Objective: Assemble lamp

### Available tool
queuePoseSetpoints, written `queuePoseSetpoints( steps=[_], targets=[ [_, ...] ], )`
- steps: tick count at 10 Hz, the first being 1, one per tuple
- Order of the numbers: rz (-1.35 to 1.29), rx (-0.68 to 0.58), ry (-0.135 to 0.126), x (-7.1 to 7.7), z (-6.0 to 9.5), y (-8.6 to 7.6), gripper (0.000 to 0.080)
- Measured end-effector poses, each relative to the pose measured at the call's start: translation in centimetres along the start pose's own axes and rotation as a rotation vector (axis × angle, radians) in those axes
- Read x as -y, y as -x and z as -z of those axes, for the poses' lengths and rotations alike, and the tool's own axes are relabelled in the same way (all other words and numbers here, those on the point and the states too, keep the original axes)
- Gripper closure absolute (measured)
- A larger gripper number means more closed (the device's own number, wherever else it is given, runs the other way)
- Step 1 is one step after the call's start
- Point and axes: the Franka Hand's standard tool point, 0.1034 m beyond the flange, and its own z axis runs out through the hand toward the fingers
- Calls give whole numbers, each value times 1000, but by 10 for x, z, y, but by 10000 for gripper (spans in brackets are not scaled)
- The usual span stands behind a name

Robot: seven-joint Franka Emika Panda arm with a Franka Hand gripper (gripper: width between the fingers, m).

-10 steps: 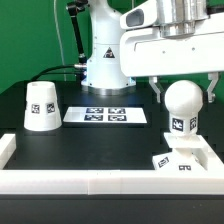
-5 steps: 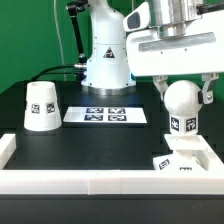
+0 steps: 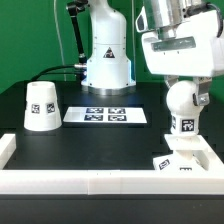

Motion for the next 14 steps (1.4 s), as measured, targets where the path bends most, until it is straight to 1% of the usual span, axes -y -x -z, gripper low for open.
queuePoseSetpoints(
  steps=[1, 2, 4, 7, 8, 11, 12, 13, 14],
  targets=[
    [24, 0, 0, 0, 0, 0, 214],
    [25, 0, 1, 0, 0, 0, 117],
    [302, -6, 9, -1, -1, -2, 103],
    [598, -19, 28, -1, -3, 3, 101],
    [636, -17, 27, -1, -3, 2, 101],
    [855, -15, 29, -1, -3, 1, 101],
    [969, -20, 40, -2, -3, 1, 101],
    [1095, -33, 62, -2, -3, 0, 101],
    [1207, -40, 77, -2, -3, 0, 101]
  ],
)
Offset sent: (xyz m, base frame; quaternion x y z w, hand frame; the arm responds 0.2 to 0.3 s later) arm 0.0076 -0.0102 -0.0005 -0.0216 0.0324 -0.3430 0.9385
